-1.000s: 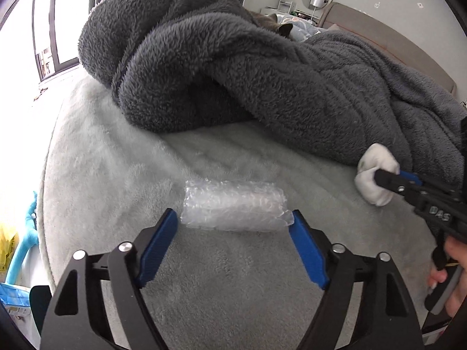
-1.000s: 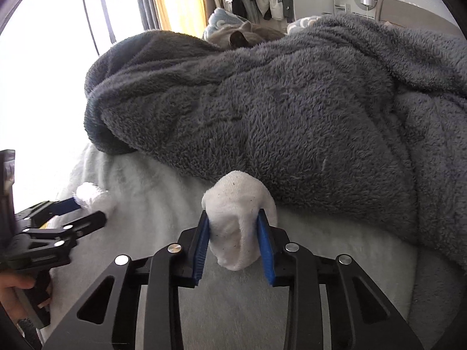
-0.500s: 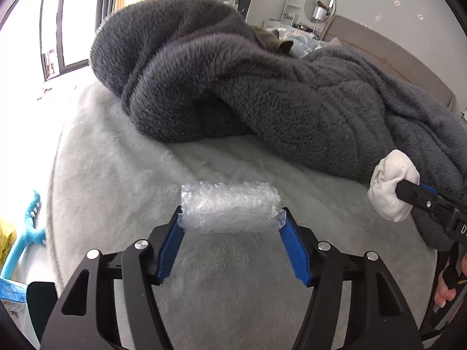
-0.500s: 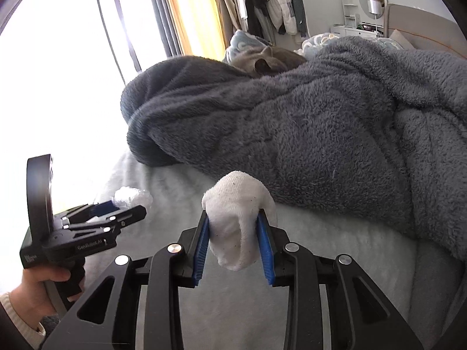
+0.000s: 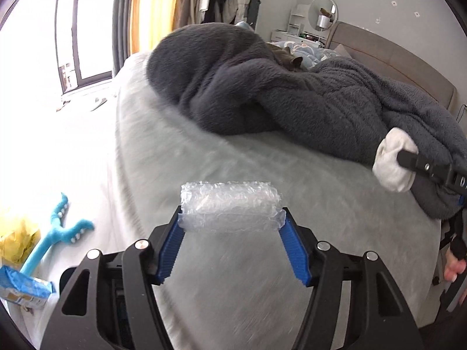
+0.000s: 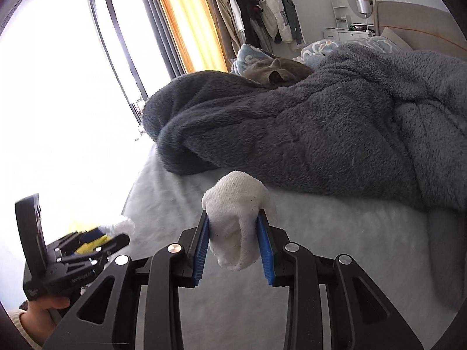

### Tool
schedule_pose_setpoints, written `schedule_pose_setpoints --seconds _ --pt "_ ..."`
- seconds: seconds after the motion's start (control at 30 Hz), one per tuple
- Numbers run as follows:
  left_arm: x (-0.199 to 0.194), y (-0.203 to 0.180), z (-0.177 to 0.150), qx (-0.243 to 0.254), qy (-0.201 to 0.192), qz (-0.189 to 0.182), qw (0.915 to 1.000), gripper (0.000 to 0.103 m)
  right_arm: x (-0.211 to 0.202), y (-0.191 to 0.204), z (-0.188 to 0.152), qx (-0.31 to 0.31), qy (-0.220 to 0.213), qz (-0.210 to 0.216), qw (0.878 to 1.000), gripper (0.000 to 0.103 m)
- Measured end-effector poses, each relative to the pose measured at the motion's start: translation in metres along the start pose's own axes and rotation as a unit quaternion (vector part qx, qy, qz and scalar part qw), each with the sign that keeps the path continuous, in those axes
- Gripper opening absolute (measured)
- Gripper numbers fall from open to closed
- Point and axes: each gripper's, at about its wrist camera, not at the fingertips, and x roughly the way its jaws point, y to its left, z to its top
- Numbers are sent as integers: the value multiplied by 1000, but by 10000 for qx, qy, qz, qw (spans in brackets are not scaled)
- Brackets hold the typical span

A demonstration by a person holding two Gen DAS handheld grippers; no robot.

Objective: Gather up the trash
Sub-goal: 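Carry the bubble wrap and sock over the black bin, then open the left tool over the bin while the right tool lowers the sock and opens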

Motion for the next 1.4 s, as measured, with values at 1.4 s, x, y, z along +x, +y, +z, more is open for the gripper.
schedule_pose_setpoints --seconds 1.4 --pt "21 230 -163 -1903 2315 777 9509 67 63 272 -91 -1437 688 1746 9717 32"
